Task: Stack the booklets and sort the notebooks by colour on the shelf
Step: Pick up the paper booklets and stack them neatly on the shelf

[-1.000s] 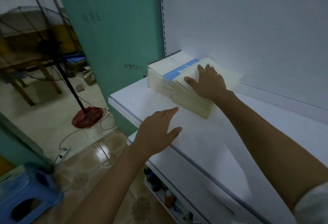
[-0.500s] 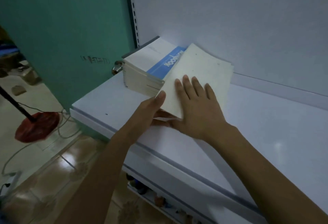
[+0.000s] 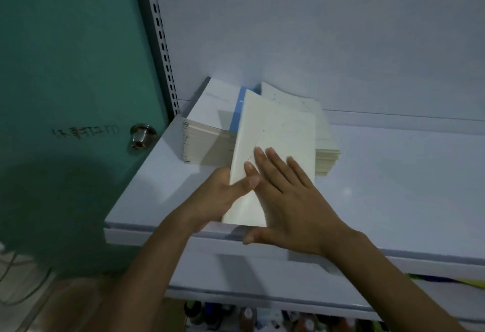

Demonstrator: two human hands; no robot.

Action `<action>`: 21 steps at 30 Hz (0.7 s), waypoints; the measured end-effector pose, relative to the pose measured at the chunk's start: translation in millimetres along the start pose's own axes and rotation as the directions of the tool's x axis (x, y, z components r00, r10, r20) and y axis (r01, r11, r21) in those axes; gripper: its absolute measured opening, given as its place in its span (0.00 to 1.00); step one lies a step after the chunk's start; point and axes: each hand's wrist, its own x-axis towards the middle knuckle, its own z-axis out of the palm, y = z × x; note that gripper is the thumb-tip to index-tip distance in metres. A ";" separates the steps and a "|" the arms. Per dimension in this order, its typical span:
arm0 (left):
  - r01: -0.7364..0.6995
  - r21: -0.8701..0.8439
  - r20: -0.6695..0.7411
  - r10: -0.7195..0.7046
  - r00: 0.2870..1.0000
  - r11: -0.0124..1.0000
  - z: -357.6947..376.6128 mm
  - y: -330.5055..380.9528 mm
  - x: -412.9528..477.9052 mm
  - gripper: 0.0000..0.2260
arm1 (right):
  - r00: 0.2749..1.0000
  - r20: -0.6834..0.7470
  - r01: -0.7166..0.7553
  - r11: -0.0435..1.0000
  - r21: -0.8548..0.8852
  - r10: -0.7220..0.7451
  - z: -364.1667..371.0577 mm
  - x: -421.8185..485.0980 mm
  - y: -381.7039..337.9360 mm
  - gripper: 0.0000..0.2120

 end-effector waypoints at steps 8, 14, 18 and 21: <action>-0.116 -0.344 -0.279 0.016 0.960 0.932 -31.5 -20.1 -1.6 0.08 | 0.732 -0.361 -0.366 0.781 0.506 0.578 -28.3 39.3 28.7 0.33; -0.173 -0.458 -0.290 0.037 0.956 0.872 -35.8 -25.1 2.3 0.10 | 0.852 -0.265 -0.433 0.892 0.129 0.452 -3.4 6.4 49.8 0.26; -0.156 -0.450 -0.264 0.036 0.964 0.879 -34.3 -28.8 2.9 0.09 | 0.710 -0.461 -0.474 0.846 0.246 0.532 -0.4 -2.3 38.6 0.15; -0.161 -0.444 -0.259 0.045 0.965 0.881 -34.1 -30.1 3.1 0.10 | 0.495 -0.471 -0.459 0.680 0.572 0.730 -14.0 -1.8 32.8 0.14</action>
